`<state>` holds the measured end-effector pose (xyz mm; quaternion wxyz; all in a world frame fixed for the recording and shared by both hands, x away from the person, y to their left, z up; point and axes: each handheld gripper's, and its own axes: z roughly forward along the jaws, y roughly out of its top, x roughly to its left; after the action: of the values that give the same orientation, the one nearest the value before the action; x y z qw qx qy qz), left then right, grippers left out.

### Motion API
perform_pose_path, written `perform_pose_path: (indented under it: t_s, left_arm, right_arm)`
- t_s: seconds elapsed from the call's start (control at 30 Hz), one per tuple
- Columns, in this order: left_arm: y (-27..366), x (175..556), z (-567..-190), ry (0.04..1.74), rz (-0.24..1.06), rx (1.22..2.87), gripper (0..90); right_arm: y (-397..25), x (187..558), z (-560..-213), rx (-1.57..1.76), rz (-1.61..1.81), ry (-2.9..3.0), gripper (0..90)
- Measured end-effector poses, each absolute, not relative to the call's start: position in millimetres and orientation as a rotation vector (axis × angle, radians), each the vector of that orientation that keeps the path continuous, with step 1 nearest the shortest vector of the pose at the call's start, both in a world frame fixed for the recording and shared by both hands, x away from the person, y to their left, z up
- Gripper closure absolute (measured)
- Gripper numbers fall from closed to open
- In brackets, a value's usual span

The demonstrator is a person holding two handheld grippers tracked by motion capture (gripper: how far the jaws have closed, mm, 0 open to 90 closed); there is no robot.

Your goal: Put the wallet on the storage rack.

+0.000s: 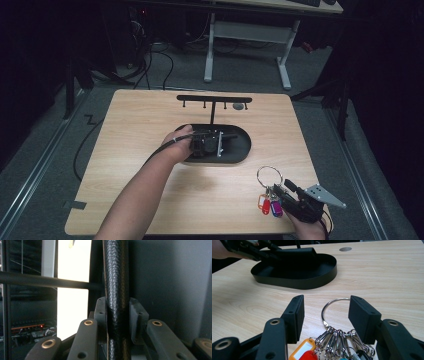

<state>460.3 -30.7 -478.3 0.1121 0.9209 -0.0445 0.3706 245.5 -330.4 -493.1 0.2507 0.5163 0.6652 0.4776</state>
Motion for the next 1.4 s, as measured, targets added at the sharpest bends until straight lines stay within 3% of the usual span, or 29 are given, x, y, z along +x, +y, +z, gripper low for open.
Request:
perform_pose_path:
  t_s: [0.17,0.3,0.6,1.03,1.4]
  left_arm:
    - [-30,458,-482,-0.122,1.061,2.731,70.0]
    - [-31,458,-486,-0.079,0.993,2.782,63.2]
    - [-24,452,-483,0.007,0.929,2.759,57.2]
    - [12,433,-454,0.254,0.839,2.592,56.6]
    - [60,401,-465,0.452,0.703,2.456,53.4]
  right_arm:
    - [-330,245,-493,1.405,1.299,1.815,47.1]
    - [-329,245,-493,1.4,1.298,1.818,47.0]
    - [-330,246,-493,1.401,1.291,1.819,47.0]
    - [-328,245,-492,1.379,1.308,1.842,54.2]
    - [-325,245,-492,1.344,1.305,1.879,58.0]
